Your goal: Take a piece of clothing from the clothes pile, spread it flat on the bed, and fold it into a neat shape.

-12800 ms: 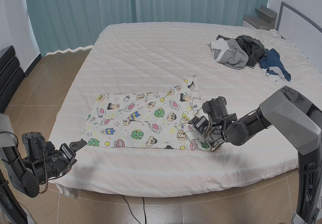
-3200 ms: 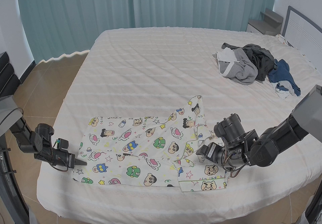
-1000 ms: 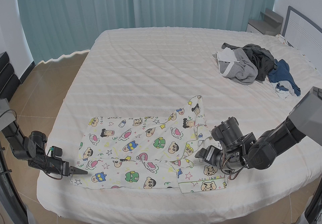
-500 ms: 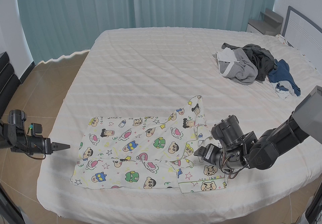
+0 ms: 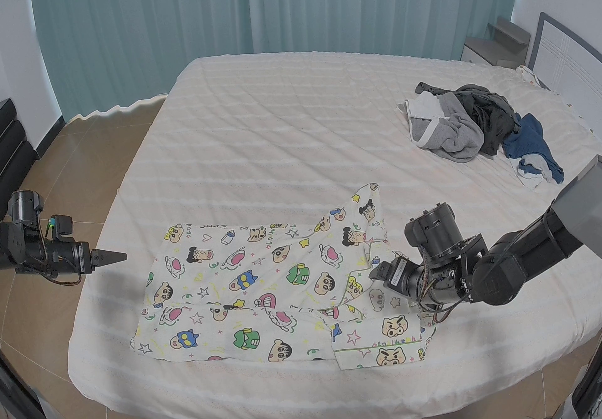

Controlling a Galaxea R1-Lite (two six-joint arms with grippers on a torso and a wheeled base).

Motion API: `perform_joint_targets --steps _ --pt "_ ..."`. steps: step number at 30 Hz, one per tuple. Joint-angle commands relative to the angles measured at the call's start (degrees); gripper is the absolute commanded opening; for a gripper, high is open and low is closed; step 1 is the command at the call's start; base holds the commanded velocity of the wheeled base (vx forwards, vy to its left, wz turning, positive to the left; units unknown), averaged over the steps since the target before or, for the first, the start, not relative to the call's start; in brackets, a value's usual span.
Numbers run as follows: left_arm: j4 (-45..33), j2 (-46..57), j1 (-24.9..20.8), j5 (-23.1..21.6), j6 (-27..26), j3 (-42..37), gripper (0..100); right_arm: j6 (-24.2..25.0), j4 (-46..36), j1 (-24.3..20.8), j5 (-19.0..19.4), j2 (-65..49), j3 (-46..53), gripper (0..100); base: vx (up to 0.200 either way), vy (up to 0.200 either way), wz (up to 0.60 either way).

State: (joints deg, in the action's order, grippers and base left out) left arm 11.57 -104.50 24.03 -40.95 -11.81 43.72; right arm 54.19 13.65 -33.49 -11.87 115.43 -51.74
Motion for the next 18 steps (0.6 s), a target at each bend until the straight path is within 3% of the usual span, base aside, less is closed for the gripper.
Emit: perform_joint_targets --steps 1,5,14,18 --pt "0.12 -0.71 -0.56 -0.01 0.04 0.58 100 -0.57 -0.03 2.37 0.01 -0.03 -2.23 100 0.200 0.000 0.00" --pt "0.30 -1.32 -1.35 -0.18 -0.32 0.41 100 -3.30 0.06 3.34 0.01 0.67 -3.37 100 0.200 0.000 0.00" --pt "0.30 -3.34 -3.02 0.08 -0.05 2.52 100 -5.41 -0.03 3.96 0.10 2.08 -7.15 100 0.000 0.000 0.00" --pt "0.30 -7.47 -4.16 0.08 0.12 7.61 100 -6.90 0.06 4.04 0.01 4.10 -7.59 100 0.000 0.000 0.00"
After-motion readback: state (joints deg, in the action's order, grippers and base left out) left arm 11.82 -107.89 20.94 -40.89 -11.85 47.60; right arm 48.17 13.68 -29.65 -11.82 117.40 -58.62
